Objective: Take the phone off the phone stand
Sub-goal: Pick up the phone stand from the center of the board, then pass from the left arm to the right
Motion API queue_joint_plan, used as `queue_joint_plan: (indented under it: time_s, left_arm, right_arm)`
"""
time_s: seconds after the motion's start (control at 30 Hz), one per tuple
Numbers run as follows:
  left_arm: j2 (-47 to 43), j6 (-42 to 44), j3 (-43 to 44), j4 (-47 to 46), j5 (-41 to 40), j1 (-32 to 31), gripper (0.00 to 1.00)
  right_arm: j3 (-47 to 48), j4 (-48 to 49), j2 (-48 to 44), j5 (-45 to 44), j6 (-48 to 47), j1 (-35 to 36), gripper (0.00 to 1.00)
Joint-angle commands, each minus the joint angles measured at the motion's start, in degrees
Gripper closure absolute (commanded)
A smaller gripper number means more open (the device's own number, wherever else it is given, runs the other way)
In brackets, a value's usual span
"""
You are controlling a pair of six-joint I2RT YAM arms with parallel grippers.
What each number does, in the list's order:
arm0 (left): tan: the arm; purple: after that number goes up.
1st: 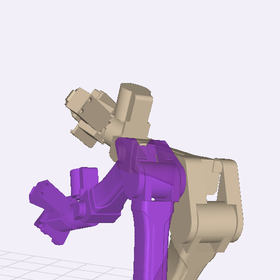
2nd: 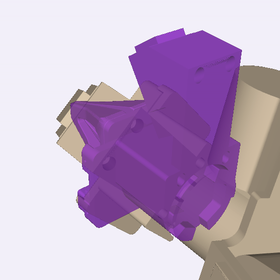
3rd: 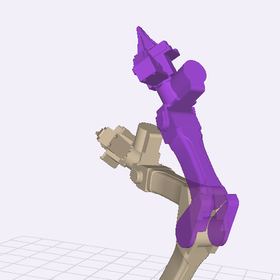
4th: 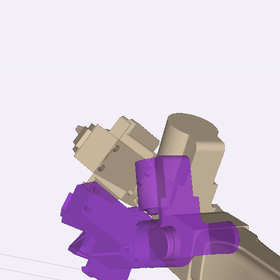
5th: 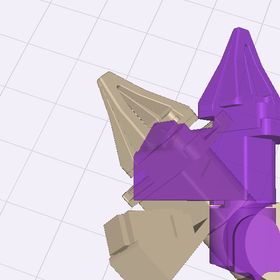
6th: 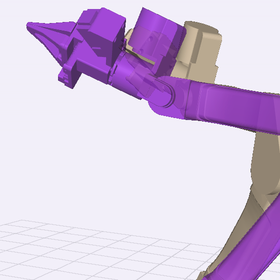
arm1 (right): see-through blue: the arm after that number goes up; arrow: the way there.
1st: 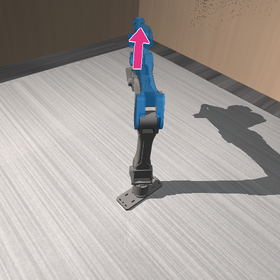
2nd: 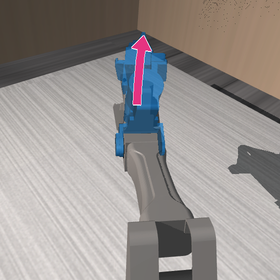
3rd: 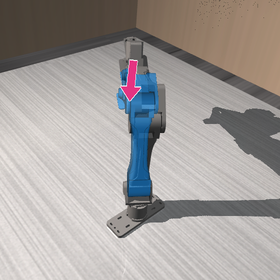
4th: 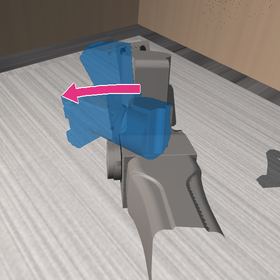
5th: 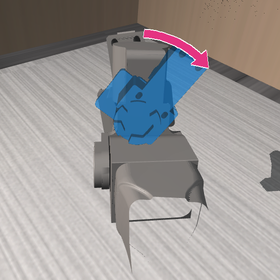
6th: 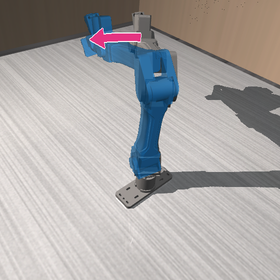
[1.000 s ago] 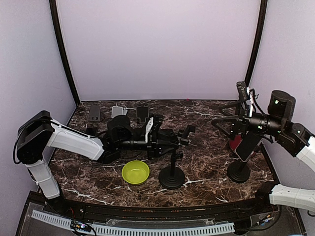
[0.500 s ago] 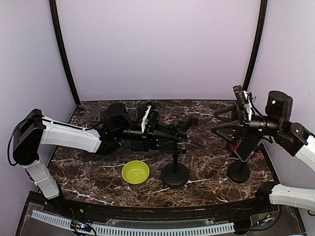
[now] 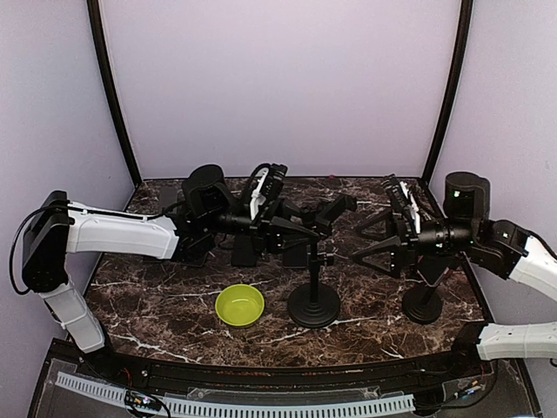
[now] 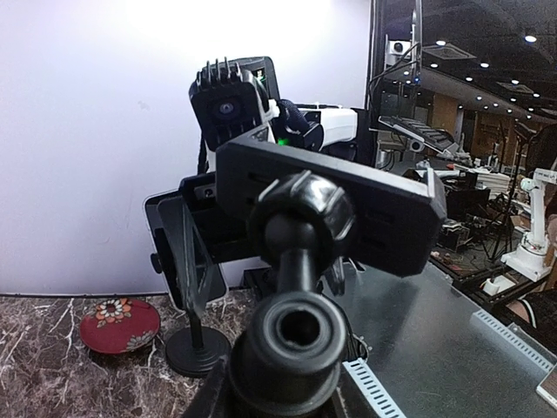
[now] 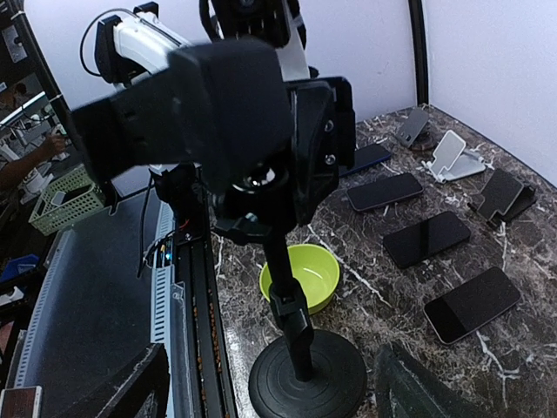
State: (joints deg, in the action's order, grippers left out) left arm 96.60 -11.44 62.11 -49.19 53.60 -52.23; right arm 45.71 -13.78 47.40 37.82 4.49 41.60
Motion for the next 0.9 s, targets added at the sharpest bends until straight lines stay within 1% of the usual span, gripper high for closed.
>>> queue_joint_plan:
  time_s: [0.0, 0.2, 0.4, 0.73, 0.87]
  left_arm:
    - [-4.4, -2.2, 3.1, -3.7, 2.5, 0.4, 0.91]
    - [-4.5, -4.6, 2.9, -5.2, 3.5, 0.5, 0.91]
    - [-4.9, -5.3, 2.4, -6.3, 2.5, 1.1, 0.92]
    - [-4.3, -6.7, 1.8, -8.0, 2.9, 2.0, 0.92]
    - [-4.2, -6.9, 1.9, -8.5, 2.5, 2.1, 0.92]
  right_arm:
    - [0.2, 2.5, 2.8, -5.6, -2.2, 3.9, 0.2]
    - [-0.8, 6.6, 4.3, -11.2, -3.3, 7.1, 0.26]
    - [-2.3, 10.5, 5.2, -12.1, -3.7, 9.3, 0.33]
    - [-3.7, 13.2, 5.8, -13.2, -3.7, 10.7, 0.35]
    - [-4.8, 15.1, 6.3, -14.0, -3.7, 11.4, 0.37]
